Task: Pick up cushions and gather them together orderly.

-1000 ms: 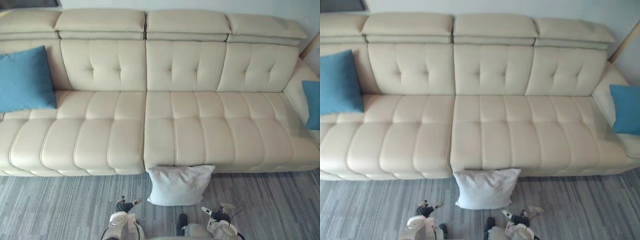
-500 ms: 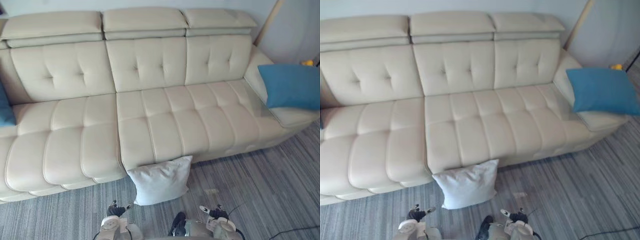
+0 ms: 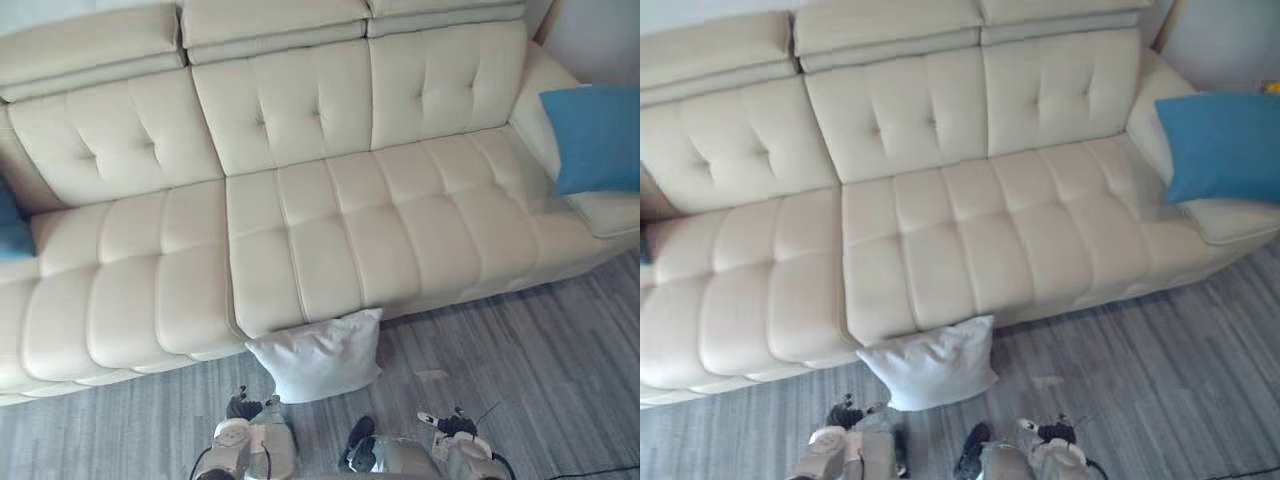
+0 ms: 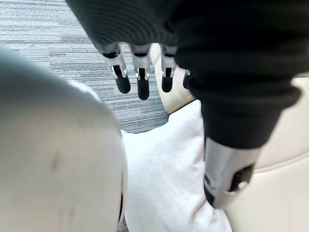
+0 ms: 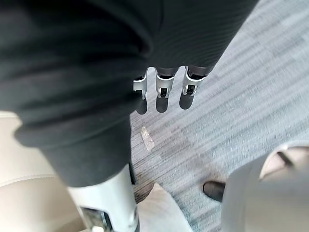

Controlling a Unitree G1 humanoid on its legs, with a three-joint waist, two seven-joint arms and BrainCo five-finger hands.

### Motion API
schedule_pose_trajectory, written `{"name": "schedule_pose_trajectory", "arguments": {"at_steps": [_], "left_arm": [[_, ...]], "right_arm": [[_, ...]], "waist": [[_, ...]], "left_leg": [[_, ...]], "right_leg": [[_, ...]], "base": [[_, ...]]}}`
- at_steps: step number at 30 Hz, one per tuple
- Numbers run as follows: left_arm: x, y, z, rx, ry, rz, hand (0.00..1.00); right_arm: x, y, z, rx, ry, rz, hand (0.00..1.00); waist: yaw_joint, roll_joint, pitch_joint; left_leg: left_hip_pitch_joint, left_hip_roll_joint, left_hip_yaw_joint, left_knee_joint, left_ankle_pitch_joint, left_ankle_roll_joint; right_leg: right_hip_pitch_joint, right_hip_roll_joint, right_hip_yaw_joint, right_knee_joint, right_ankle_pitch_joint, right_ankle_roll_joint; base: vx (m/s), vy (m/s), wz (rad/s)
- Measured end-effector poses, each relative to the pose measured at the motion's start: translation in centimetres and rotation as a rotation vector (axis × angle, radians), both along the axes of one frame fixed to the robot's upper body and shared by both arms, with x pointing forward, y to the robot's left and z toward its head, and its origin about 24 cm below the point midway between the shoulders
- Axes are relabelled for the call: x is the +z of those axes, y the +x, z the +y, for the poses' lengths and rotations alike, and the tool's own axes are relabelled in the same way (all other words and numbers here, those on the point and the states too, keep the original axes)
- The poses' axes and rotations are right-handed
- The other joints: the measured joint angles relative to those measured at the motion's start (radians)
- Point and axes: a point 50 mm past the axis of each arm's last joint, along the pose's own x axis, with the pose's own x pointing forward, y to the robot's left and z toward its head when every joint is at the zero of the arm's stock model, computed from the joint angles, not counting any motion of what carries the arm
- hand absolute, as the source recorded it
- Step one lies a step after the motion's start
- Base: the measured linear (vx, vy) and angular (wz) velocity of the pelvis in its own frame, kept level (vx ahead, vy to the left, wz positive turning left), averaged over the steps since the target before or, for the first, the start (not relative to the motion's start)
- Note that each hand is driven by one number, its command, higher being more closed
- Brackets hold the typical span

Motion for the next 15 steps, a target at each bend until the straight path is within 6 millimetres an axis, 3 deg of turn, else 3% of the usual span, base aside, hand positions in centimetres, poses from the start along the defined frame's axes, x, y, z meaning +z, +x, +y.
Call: {"name": "schedule_pose_trajectory", "arguments": {"at_steps": [2, 5, 8, 9, 11, 14, 15], "left_arm": [[0.1, 0.0, 0.5, 0.028, 0.002, -0.003, 0.00], [-0.1, -0.6, 1.0, 0.074, -0.005, 0.011, 0.00], [-0.4, -1.2, 1.1, 0.093, -0.008, 0.025, 0.00], [-0.3, -1.2, 1.1, 0.092, -0.008, 0.024, 0.00], [-0.2, -0.9, 1.3, 0.091, 0.000, 0.016, 0.00], [-0.2, -1.1, 1.5, 0.095, 0.005, 0.018, 0.00], [-0.2, -1.2, 1.9, 0.097, 0.015, 0.017, 0.00]], "right_arm": [[-0.1, 0.0, 1.1, -0.011, 0.031, -0.009, 0.00], [0.0, 0.4, 1.8, -0.003, 0.042, -0.029, 0.00], [0.2, 0.7, 2.4, 0.010, 0.047, -0.053, 0.00], [0.4, 1.0, 2.7, 0.029, 0.046, -0.066, 0.00], [0.5, 1.2, 3.0, 0.043, 0.052, -0.078, 0.00], [0.2, 0.5, 3.1, 0.043, 0.056, -0.060, 0.00], [0.0, 0.0, 3.4, 0.048, 0.063, -0.042, 0.00]], "waist": [[0.011, -0.031, 0.002], [0.023, -0.036, 0.004], [0.032, -0.036, 0.003], [0.031, -0.037, 0.002], [0.030, -0.048, -0.001], [0.037, -0.055, -0.018], [0.037, -0.080, -0.038]], "left_leg": [[0.033, -0.028, -0.001, -0.071, 0.025, 0.014], [0.101, -0.030, 0.025, -0.071, 0.012, 0.033], [0.170, -0.027, 0.027, -0.071, -0.002, 0.038], [0.178, -0.024, 0.003, -0.075, -0.013, 0.046], [0.172, -0.020, -0.044, -0.069, -0.037, 0.036], [0.158, -0.023, -0.120, -0.054, -0.040, 0.022], [0.138, -0.042, -0.152, -0.048, -0.041, 0.010]], "right_leg": [[0.005, -0.009, 0.008, -0.015, 0.008, 0.014], [0.035, -0.022, 0.073, 0.030, 0.009, 0.017], [0.005, -0.059, 0.127, 0.214, 0.012, 0.029], [-0.037, -0.069, 0.172, 0.311, 0.017, 0.046], [-0.095, -0.082, 0.260, 0.396, -0.038, 0.092], [-0.098, -0.087, 0.415, 0.297, -0.046, 0.117], [-0.086, -0.112, 0.429, 0.209, 0.016, 0.135]], "base": [[0.18, 0.019, 0.09], [0.16, 0.091, -0.29], [0.09, 0.071, -0.24], [0.04, 0.027, 0.10], [0.03, -0.014, 0.40], [0.03, -0.110, 0.79], [0.03, -0.147, 0.70]]}}
